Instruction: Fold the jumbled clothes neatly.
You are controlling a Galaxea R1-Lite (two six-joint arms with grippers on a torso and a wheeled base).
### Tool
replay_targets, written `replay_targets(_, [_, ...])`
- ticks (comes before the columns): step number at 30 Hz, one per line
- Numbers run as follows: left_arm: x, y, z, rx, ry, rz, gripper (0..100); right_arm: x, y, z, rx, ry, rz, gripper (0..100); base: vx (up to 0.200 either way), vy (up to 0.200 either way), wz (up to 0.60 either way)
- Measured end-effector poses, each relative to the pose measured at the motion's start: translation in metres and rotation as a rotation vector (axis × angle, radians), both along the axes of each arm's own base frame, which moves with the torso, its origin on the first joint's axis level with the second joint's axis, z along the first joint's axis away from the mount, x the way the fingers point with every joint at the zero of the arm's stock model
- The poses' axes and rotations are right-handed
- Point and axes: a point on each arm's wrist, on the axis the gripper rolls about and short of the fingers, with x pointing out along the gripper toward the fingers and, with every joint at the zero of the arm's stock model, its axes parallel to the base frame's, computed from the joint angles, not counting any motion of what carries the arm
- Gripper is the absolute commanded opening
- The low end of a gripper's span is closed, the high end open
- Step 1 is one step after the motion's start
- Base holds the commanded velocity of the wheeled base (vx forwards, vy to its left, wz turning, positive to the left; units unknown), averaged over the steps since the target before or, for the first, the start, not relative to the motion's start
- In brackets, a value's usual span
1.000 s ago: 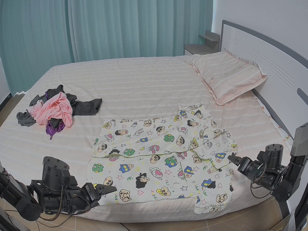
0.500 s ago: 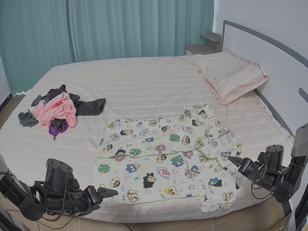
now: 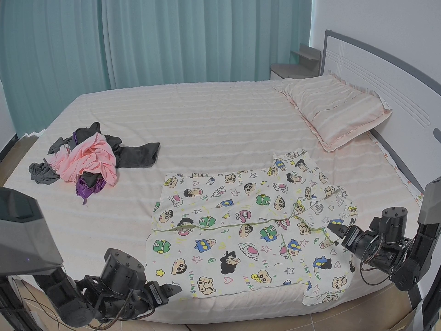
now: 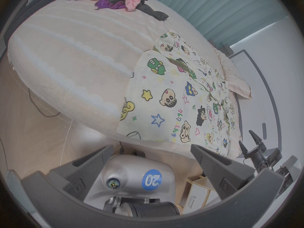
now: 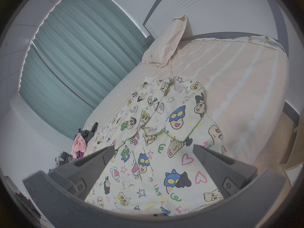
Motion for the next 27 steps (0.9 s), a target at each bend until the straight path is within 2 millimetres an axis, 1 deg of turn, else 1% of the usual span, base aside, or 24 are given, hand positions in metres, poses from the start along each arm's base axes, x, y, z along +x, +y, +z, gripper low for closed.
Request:
replay_targets(4, [0.003,-0.009,-0.013,0.035,-0.024,-0.003,100,0.000,0.000,0.001,0.001,-0.002,0.001,100,0.000,0.000,0.00])
replay_targets(11, [-0.002,-0.018,-0.033,0.143,-0.012,-0.036,100,0.000,0.000,0.001,0.002,-0.004,0.000,100,0.000,0.000,0.00])
replay_targets(19, [0.001,-0.021,-0.040,0.168,-0.007,-0.044,100,0.000,0.000,0.002,0.003,-0.007,-0.001,100,0.000,0.000,0.00])
replay_targets(27, [0.011,-0.026,-0.049,0.214,-0.034,0.000,100,0.000,0.000,0.003,0.005,-0.011,-0.001,100,0.000,0.000,0.00])
